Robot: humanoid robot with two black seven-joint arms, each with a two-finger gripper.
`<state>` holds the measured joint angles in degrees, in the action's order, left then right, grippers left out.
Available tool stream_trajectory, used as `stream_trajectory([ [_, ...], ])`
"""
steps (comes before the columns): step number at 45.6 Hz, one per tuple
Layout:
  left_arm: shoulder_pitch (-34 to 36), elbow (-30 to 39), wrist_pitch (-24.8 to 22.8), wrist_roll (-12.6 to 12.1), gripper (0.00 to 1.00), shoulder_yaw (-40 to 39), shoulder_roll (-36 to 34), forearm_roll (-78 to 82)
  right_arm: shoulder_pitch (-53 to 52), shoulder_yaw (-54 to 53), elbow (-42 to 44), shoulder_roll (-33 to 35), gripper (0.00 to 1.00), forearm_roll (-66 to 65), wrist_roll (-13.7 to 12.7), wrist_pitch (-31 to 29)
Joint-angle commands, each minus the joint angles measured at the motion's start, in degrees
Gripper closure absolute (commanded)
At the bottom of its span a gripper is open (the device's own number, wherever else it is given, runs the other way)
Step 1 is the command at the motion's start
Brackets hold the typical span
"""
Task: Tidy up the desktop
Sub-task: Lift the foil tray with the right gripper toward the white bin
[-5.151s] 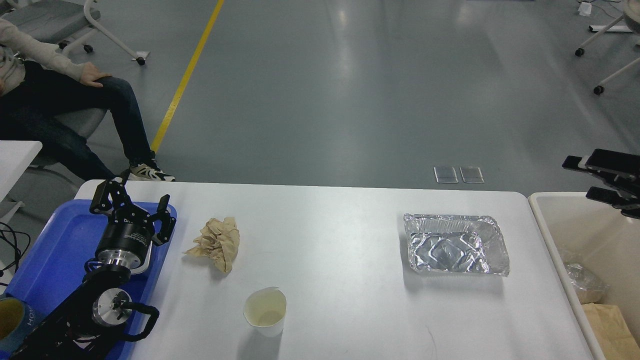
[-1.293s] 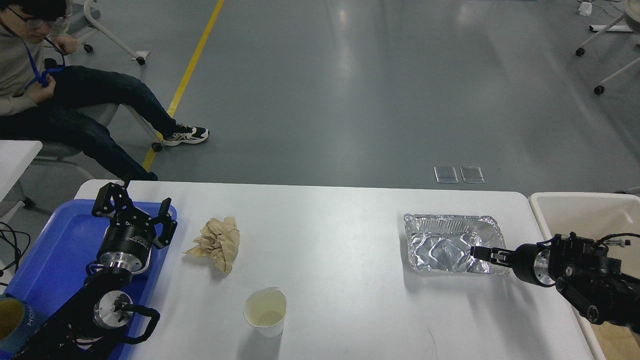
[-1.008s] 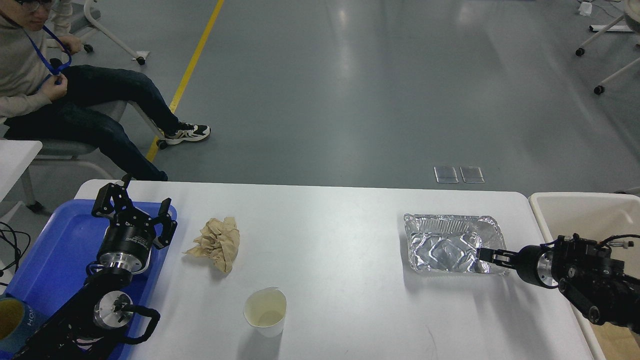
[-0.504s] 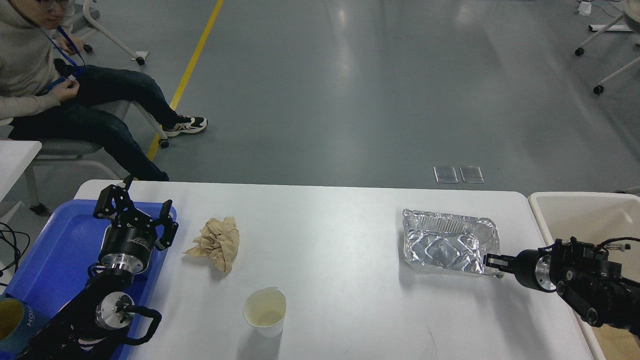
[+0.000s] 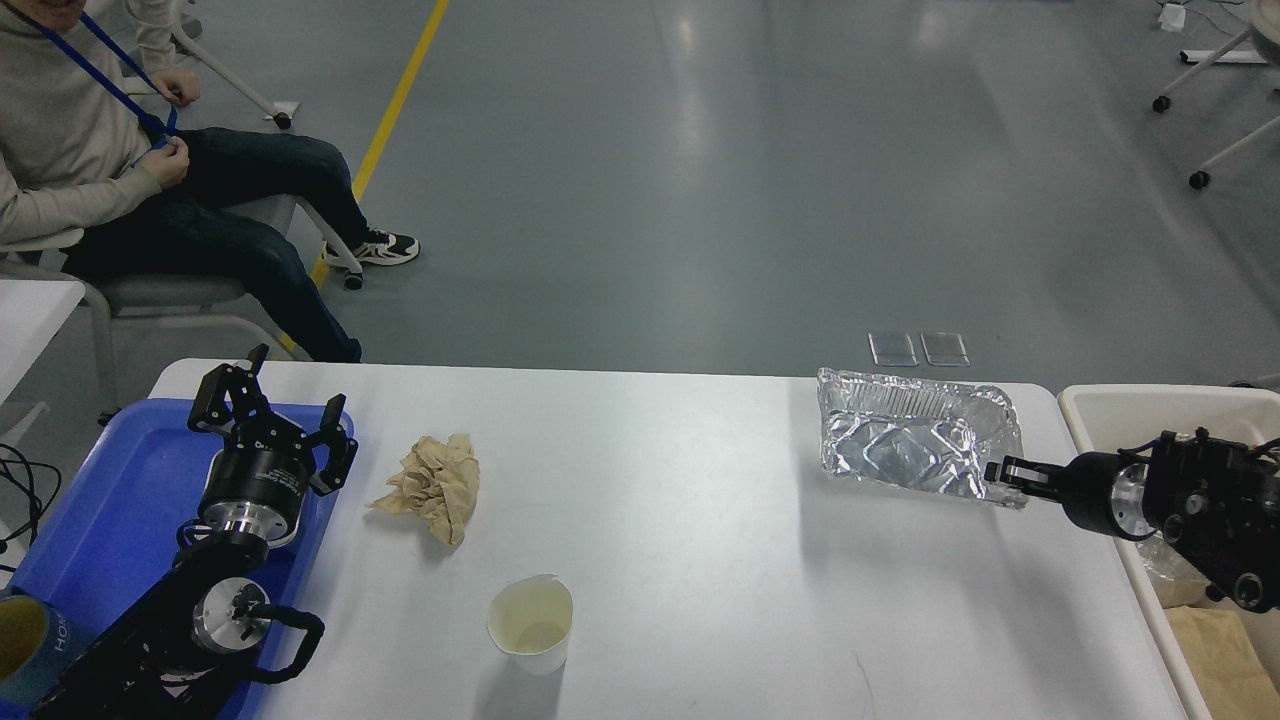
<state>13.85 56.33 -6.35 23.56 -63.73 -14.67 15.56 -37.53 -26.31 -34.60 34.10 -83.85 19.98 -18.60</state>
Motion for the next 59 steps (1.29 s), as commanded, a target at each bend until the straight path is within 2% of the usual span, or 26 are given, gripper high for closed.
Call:
stream_trajectory([
  [1, 0.12, 0.09, 0.02, 0.0, 0.04, 0.01, 0.0, 0.09, 0.96, 0.2, -8.54, 7.37, 1.0, 2.9, -0.46, -0.48],
  [11, 0.04, 0.09, -0.07, 0.0, 0.04, 0.01, -0.09, 0.09, 2.72, 2.75, -20.93, 19.15, 1.0, 3.52, -1.17, 0.23],
  [20, 0.12, 0.18, -0.07, 0.0, 0.04, 0.01, 0.0, 0.09, 6.23, 2.49, -35.43, 33.21, 1.0, 6.76, -1.08, 1.63],
  [26, 0.21, 0.27, -0.07, 0.0, 0.04, 0.01, 0.0, 0.09, 7.64, 3.01, -41.41, 42.26, 1.0, 11.86, -0.64, 2.16],
  [30, 0.12, 0.27, 0.02, 0.0, 0.04, 0.01, 0.0, 0.09, 7.73, 3.1, -44.23, 45.7, 1.0, 12.48, -0.55, 2.16],
  [42, -0.05, 0.53, 0.28, -0.09, 0.04, 0.01, 0.17, 0.09, 8.08, 3.1, -47.57, 45.71, 1.0, 13.63, -0.91, 3.39],
  [46, -0.05, 0.53, 0.28, 0.0, 0.04, 0.01, 0.08, 0.09, 8.17, 3.19, -51.43, 44.65, 1.0, 14.07, -1.69, 3.39],
  [52, -0.14, 0.53, 0.37, 0.0, 0.04, 0.01, 0.0, 0.09, 8.79, 3.45, -54.69, 42.72, 1.0, 14.07, -5.64, 3.39],
  [59, -0.05, 0.53, 0.63, 0.0, 0.04, 0.01, 0.08, 0.09, 8.52, 3.63, -54.61, 38.41, 1.0, 13.54, -8.02, 3.48],
])
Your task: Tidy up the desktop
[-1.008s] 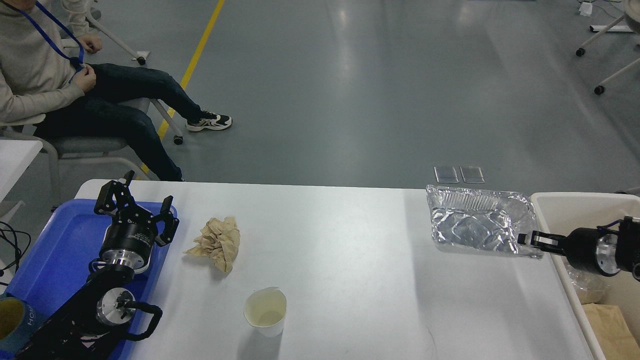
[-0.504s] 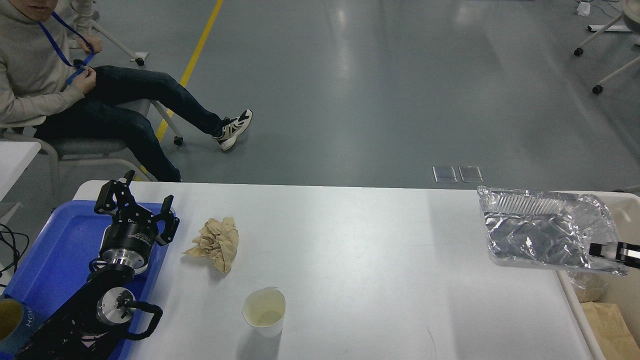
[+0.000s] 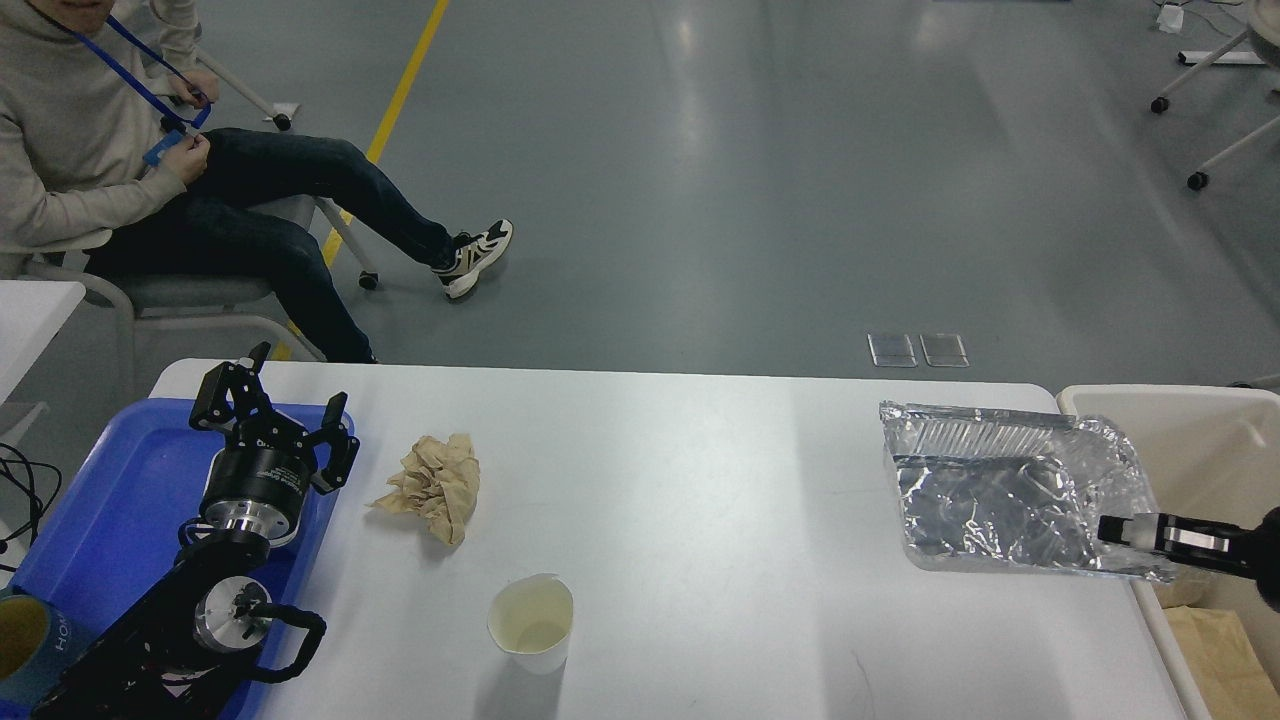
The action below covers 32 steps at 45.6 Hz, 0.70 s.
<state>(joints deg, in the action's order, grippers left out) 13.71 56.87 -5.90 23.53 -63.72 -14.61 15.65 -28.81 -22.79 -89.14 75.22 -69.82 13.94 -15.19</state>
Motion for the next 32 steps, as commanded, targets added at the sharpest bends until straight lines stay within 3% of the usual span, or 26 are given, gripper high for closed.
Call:
stream_trajectory([
  [1, 0.09, -0.01, 0.18, 0.02, 0.04, 0.0, 0.02, 0.0, -0.37, 0.11, -0.07, -3.14, 1.0, -0.66, -2.51, 0.16],
  [10, 0.09, -0.01, 0.36, -0.07, 0.04, 0.0, 0.1, 0.0, -1.86, 0.03, 0.11, -8.33, 1.0, -6.54, -3.83, 0.43],
  [19, 0.09, -0.01, 0.36, -0.07, 0.04, 0.09, 0.28, 0.0, -3.0, 0.11, 0.37, -13.78, 1.0, -11.38, -7.26, 0.25],
  [32, 0.0, -0.01, 0.36, -0.07, 0.04, 0.09, 0.28, 0.0, -14.07, 9.51, 7.39, -23.27, 1.0, -14.11, -7.88, -1.68],
])
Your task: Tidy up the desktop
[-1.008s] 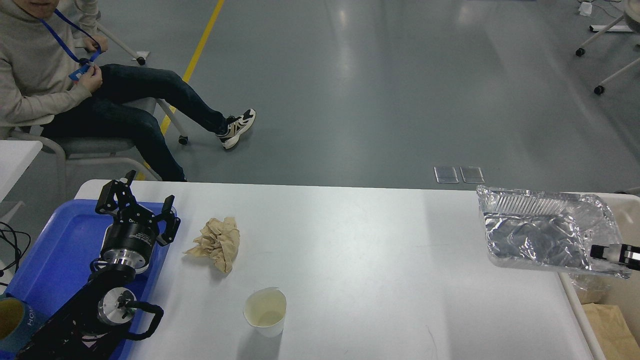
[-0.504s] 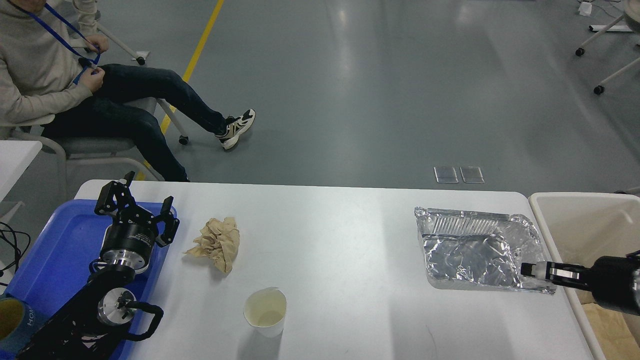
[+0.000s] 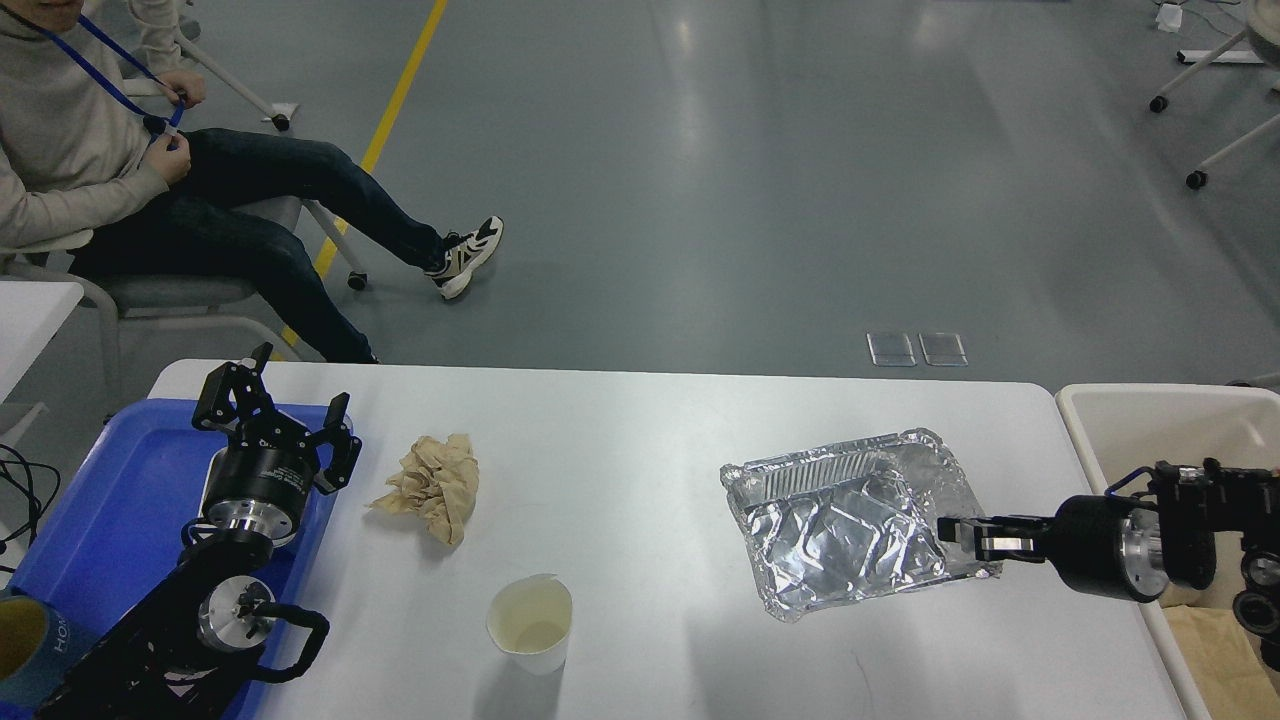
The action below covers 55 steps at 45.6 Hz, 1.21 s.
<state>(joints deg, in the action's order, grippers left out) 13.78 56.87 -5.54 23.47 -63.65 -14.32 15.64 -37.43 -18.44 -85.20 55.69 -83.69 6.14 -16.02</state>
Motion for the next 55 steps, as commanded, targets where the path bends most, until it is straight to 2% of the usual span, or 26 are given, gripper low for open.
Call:
stream_trajectory([
  [1, -0.07, -0.01, 0.0, 0.0, 0.04, 0.02, 0.0, 0.0, -6.68, 6.39, 4.25, -4.44, 1.0, 0.1, -0.07, -0.94],
  [10, -0.16, -0.09, 0.09, 0.0, 0.04, 0.02, 0.0, 0.0, -16.79, 16.94, 9.61, -12.52, 1.0, 3.18, -0.34, -1.03],
  [16, -0.6, -0.18, 0.0, 0.09, 0.04, 0.1, -0.27, 0.09, -22.33, 23.18, 14.27, -18.49, 1.0, 9.06, -1.57, -1.12],
  [27, 0.01, -0.09, 0.09, -0.35, 0.04, 3.09, -0.71, 0.09, -27.43, 28.2, 20.51, -26.15, 1.0, 15.13, -2.18, -1.29],
  [45, -0.69, 0.26, -0.17, -0.26, 0.04, 2.22, -0.36, -0.61, -28.58, 28.73, 22.98, -28.18, 1.0, 18.21, -2.27, -1.47],
  [51, -1.13, 0.43, -2.63, -0.09, 0.04, 0.64, -0.44, -0.88, -28.75, 28.73, 22.98, -28.18, 1.0, 18.48, -2.27, -1.47],
  [55, -1.22, 0.34, -6.93, -0.09, 0.04, -1.47, -0.36, -0.97, -28.75, 28.73, 22.98, -28.18, 1.0, 19.27, -2.27, -1.47],
])
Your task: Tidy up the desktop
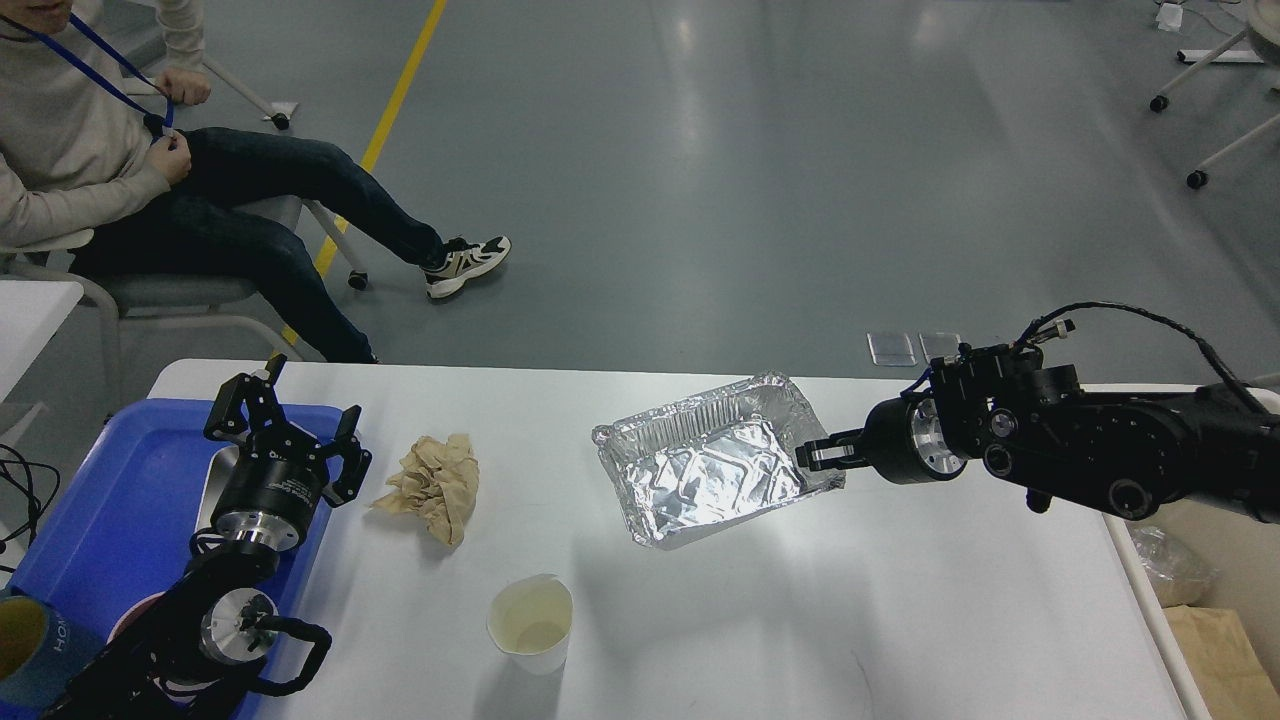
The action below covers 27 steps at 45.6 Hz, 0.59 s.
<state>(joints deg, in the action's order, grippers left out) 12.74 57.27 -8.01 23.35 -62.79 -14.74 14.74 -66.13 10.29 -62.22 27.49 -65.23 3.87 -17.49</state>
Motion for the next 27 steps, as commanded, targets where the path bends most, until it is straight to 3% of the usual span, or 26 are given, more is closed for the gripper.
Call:
stream_trajectory([
  [1, -0.17, -0.05, -5.51, 0.03, 0.04, -2.95, 0.07, -0.06, -0.05, 0.0, 0.0, 0.02, 1.0, 0.98, 0.0, 0.08],
  [5, -0.6, -0.05, -8.77, -0.5, 0.04, -4.53, 0.15, -0.06, -0.05, 0.0, 0.0, 0.02, 1.0, 0.98, 0.0, 0.09],
  [13, -1.22, -0.14, -9.83, -1.2, 0.04, -5.06, -0.02, -1.9, -0.05, 0.0, 0.08, 0.2, 1.0, 0.98, 0.0, 0.09],
  [20, -1.31, -0.4, -10.7, -7.26, 0.04, -5.32, -0.11, -7.96, -0.05, 0.0, 0.08, 0.2, 1.0, 1.07, 0.0, 0.09],
  [27, -1.22, -1.46, -13.87, -7.8, 0.04, -6.64, -0.2, -9.38, 0.04, 0.0, 0.08, 0.28, 1.0, 1.07, 0.0, 0.09],
])
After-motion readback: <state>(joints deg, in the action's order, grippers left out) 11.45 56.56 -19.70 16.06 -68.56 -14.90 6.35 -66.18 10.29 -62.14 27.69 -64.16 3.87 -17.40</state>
